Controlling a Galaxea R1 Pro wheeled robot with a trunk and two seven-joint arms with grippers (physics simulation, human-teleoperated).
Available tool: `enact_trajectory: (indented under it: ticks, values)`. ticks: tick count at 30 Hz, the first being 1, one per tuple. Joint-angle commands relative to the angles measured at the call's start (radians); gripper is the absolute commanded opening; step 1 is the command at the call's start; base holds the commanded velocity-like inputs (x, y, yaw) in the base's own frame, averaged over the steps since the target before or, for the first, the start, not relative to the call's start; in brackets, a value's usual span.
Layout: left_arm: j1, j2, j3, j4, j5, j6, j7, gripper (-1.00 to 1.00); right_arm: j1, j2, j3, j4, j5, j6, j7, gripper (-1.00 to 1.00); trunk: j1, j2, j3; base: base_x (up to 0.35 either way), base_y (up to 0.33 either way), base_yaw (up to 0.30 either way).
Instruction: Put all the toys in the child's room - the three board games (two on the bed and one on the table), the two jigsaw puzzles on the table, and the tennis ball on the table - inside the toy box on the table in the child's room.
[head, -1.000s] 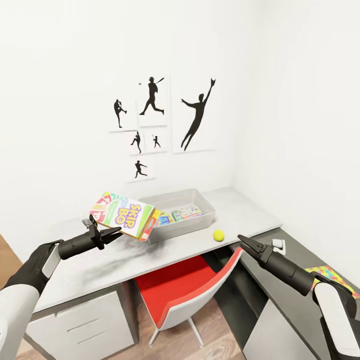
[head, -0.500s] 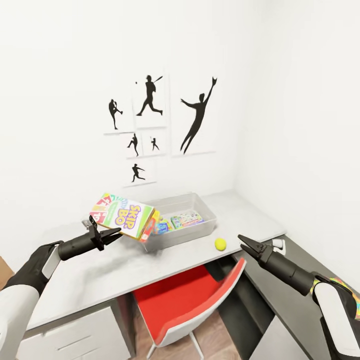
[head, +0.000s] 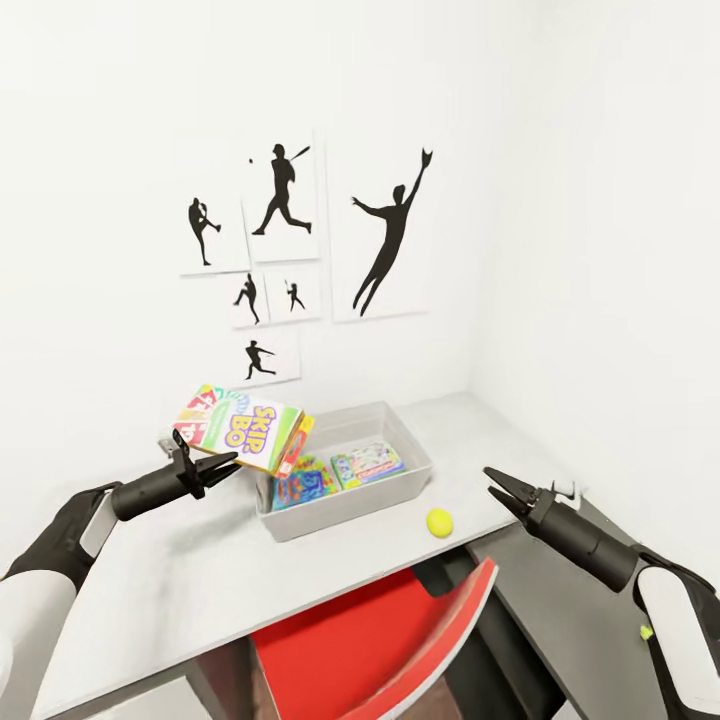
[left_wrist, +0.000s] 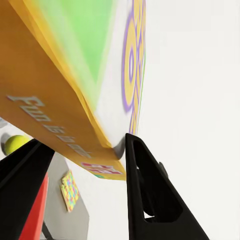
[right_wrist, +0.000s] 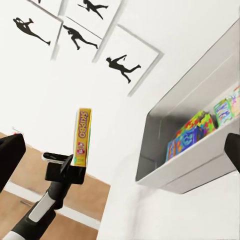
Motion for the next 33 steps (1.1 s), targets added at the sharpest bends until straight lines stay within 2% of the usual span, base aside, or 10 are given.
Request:
enact_trajectory:
  ticks: [1, 10, 20, 33]
  values:
    - [0.000, 0.000, 0.001, 0.000, 0.004, 0.011, -0.002, -1.00, -0.001, 0.000, -0.004, 0.000, 0.003, 0.005, 0.006, 1.00, 0.001, -0.001, -0.002, 0.210, -0.135, 0.000]
    - [0.000, -0.001, 0.001, 0.000, 0.004, 0.011, -0.001, -1.00, -0.001, 0.000, -0.008, 0.000, 0.003, 0.006, 0.015, 1.00, 0.001, -0.001, -0.002, 0.100, -0.037, 0.000]
    - [0.001, -0.001, 0.001, 0.000, 0.003, 0.011, -0.001, -1.00, -0.001, 0.000, -0.008, 0.000, 0.003, 0.006, 0.016, 1.00, 0.001, -0.001, -0.002, 0.209, -0.002, 0.001]
    - [0.001, -0.003, 0.001, 0.000, 0.003, 0.011, -0.001, -1.00, -0.001, 0.000, -0.008, 0.000, 0.003, 0.006, 0.015, 1.00, 0.001, -0.001, -0.002, 0.133, 0.000, 0.070]
